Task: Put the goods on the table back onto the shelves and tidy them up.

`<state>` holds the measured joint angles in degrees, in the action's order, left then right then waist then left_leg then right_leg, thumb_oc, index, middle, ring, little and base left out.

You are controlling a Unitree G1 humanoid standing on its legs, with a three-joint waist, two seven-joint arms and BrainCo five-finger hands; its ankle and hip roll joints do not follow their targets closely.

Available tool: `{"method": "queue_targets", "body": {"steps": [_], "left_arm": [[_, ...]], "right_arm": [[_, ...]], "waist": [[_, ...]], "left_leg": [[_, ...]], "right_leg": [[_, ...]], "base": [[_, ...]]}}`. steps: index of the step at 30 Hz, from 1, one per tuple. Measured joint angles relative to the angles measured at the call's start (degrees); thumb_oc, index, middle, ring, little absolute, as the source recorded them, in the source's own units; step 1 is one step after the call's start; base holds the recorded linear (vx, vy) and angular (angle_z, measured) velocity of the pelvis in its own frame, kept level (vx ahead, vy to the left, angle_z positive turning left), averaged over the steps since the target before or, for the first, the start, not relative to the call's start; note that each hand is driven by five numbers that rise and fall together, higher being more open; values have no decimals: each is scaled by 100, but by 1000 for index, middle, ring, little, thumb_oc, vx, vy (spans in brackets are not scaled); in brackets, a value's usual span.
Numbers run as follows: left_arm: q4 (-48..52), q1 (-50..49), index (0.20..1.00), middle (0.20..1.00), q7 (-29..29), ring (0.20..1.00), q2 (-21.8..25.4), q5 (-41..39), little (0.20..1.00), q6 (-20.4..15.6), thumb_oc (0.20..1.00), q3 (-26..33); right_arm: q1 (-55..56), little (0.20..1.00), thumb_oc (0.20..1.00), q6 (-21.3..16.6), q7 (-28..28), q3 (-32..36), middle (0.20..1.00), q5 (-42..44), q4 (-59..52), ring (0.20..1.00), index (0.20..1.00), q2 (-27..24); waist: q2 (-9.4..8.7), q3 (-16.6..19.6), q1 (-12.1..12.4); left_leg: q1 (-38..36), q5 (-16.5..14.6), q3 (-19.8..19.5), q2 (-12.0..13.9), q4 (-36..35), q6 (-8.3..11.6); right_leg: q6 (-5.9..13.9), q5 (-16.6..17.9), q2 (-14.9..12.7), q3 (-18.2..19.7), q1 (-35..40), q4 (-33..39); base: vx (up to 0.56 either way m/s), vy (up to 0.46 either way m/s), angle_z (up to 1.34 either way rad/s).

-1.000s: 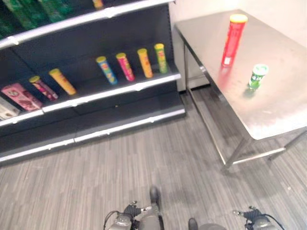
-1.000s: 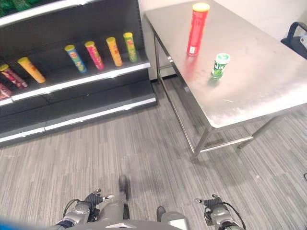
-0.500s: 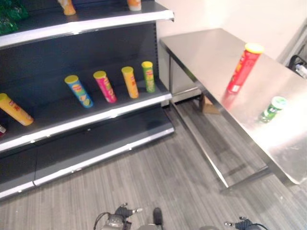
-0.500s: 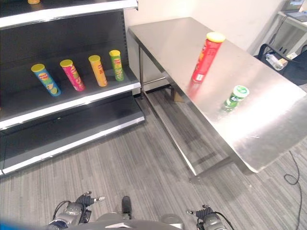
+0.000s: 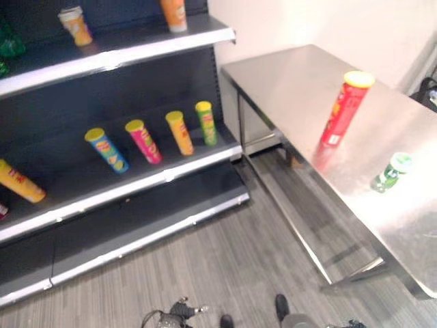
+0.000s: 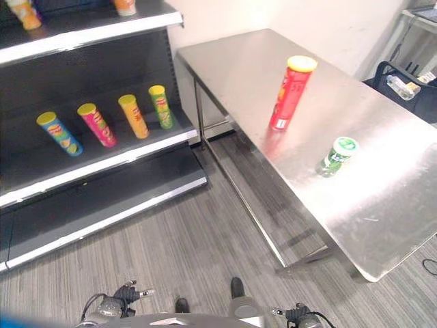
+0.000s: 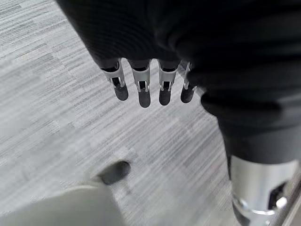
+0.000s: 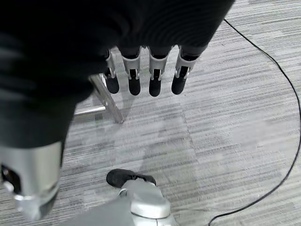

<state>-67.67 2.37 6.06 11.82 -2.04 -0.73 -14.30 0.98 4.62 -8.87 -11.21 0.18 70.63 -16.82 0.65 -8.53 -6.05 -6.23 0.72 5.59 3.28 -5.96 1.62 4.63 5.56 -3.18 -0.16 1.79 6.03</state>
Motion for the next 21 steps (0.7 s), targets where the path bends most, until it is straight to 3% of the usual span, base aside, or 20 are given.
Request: {"method": "queue_targets", "body": {"steps": [4, 8, 11, 14, 16, 18, 21], "left_arm": [[-21, -4, 1000, 1000, -5, 1000, -8, 111, 1000, 9, 1000, 0], [-19, 11, 1000, 1000, -6, 1000, 16, 109, 1000, 14, 1000, 1], [-15, 34, 1000, 1000, -3, 1000, 112, 109, 1000, 16, 1000, 4], [-34, 6, 1000, 1000, 1, 1000, 190, 108, 1000, 32, 1000, 6], [-49, 81, 1000, 1000, 25, 1000, 190, 106, 1000, 38, 1000, 42], [-52, 254, 1000, 1000, 34, 1000, 187, 107, 1000, 21, 1000, 50], [-9, 432, 1000, 1000, 32, 1000, 176, 109, 1000, 6, 1000, 2]], "right_arm": [[20, 1000, 1000, -25, -18, 244, 1000, 16, 13, 1000, 1000, -180], [76, 1000, 1000, -44, -28, 521, 1000, 97, 202, 1000, 1000, -222], [296, 1000, 1000, -23, -54, 812, 1000, 212, 340, 1000, 1000, -262], [384, 1000, 1000, -49, -107, 1200, 1000, 444, 327, 1000, 1000, -292], [404, 1000, 1000, -53, -170, 1194, 1000, 548, 94, 1000, 1000, -309], [430, 1000, 1000, -111, -232, 1204, 1000, 558, -62, 1000, 1000, -320], [585, 1000, 1000, -149, -386, 1627, 1000, 768, -566, 1000, 1000, -437]], "waist": [[53, 35, -14], [53, 38, -138], [21, 21, -260], [-89, -23, -499], [-126, -92, -570], [-175, -135, -800], [-214, -175, -1043]], "left_leg": [[-96, -47, 20, 104, 17, 78], [-118, -57, 53, 96, 28, 92], [-124, -79, 295, 93, 15, 116], [-167, -134, 802, 88, 13, 142], [-182, -210, 1214, 120, -5, 123], [-196, -298, 1458, 135, -5, 129], [-217, -321, 1794, 161, -5, 137]], "right_leg": [[-114, -34, 108, 2, 83, -4], [-114, -35, 111, 41, 56, -3], [-73, -25, 122, 225, -50, -2], [-43, 39, 174, 640, -282, -3], [-6, 64, 134, 622, -440, -9], [52, 112, 137, 605, -563, -13], [137, 213, 177, 711, -698, -24]], "base": [[53, -50, -3], [34, -21, -8], [18, 21, -38], [1, 42, -79], [9, 51, -114], [37, 99, -80], [40, 83, -59]]}}
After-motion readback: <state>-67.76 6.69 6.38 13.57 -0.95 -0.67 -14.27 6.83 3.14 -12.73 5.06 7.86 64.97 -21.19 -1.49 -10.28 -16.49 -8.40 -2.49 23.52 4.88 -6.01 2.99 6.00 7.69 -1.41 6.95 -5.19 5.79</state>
